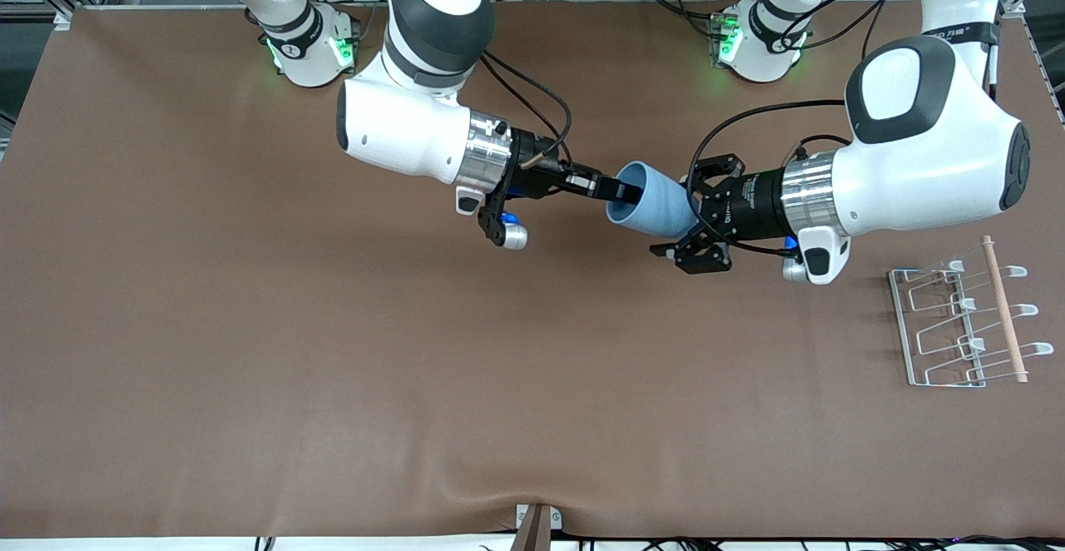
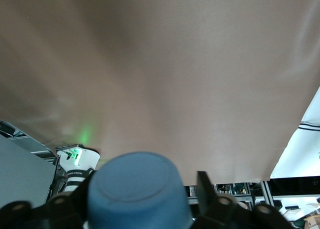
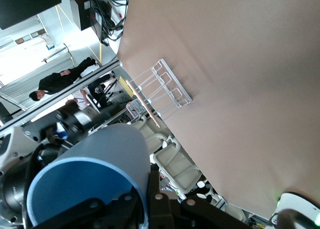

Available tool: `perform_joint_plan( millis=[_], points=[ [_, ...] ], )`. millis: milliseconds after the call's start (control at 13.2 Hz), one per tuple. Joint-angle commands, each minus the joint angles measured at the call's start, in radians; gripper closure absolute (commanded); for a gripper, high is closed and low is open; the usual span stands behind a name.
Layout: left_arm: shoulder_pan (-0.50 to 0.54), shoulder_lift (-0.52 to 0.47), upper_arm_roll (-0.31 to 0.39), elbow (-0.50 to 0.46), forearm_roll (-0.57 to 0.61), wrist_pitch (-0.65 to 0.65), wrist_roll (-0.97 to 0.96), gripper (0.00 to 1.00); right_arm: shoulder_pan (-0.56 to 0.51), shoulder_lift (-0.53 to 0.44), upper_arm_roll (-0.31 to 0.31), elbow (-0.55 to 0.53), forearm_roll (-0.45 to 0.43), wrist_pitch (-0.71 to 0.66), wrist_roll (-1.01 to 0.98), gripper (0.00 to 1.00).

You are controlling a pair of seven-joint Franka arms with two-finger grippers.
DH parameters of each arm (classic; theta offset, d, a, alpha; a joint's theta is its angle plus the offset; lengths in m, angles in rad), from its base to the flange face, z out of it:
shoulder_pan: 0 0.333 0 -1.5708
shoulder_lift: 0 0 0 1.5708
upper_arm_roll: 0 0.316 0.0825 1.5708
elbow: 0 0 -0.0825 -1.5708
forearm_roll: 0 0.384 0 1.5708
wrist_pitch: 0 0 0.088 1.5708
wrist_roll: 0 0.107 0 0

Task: Transfer cup to left arm and place on rack
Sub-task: 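Close the left gripper on the cup's base beside the right gripper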

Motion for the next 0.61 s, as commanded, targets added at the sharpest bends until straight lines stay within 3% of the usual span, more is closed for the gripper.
perform_joint_plan(
  millis=[0,76,380,455,531],
  points=[
    [-0.004,0.0,-0.001,0.003,0.023,0.016,-0.005,0.8,0.018,-0.013,-0.007,0.0,0.025,-0.007,0.009,1.0],
    [-0.004,0.0,-0.001,0.003,0.023,0.011,-0.005,0.85,0.018,-0.013,-0.007,0.0,0.025,-0.006,0.009,1.0],
    [0.0,-0.001,-0.001,0.007,0.023,0.006,-0.004,0.86,0.019,-0.013,-0.007,-0.001,0.025,-0.007,0.007,1.0],
    [0.0,-0.001,-0.001,0.009,0.023,0.006,-0.005,0.86,0.018,-0.013,-0.01,-0.003,0.01,-0.009,-0.005,0.87],
    [-0.001,-0.001,-0.001,0.009,0.023,0.006,-0.004,0.86,0.018,-0.013,-0.01,-0.013,0.005,-0.006,-0.007,0.01]
  ],
)
